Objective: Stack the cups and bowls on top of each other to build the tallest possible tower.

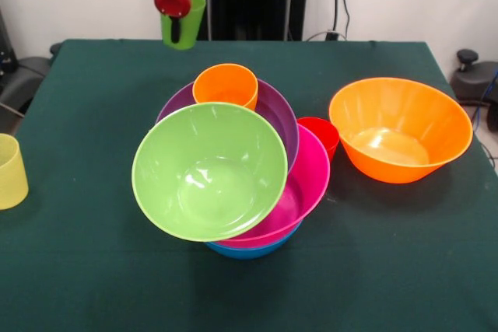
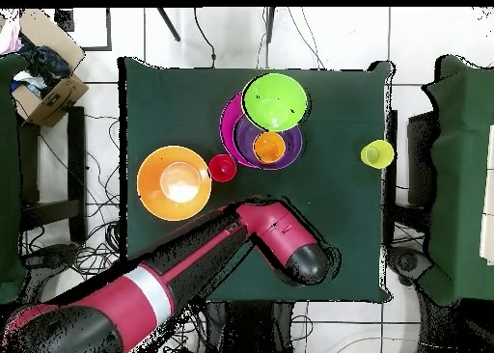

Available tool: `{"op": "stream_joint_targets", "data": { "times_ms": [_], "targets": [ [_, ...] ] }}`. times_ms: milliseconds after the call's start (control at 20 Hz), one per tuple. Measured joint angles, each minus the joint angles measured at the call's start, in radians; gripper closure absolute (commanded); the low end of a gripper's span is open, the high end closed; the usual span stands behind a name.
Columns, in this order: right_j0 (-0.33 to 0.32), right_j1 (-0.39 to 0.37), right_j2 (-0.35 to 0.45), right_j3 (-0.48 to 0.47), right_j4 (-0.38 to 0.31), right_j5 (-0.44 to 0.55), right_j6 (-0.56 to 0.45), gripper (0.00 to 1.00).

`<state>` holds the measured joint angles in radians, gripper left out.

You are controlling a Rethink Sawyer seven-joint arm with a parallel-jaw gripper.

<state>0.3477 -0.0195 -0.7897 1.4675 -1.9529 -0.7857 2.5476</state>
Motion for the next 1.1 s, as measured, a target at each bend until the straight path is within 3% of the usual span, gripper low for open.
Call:
{"op": "stream_joint_targets", "data": {
  "times_ms": [150,550,1100],
  "targets": [
    [0.000,-0.045,-0.017,-0.016,-0.036,-0.035,0.000,1.00],
    [0.000,-0.134,-0.029,-0.085,-0.054,-0.103,0.000,1.00],
    [-0.009,-0.156,-0.037,-0.258,-0.055,-0.199,0.000,1.00]
  ]
}}
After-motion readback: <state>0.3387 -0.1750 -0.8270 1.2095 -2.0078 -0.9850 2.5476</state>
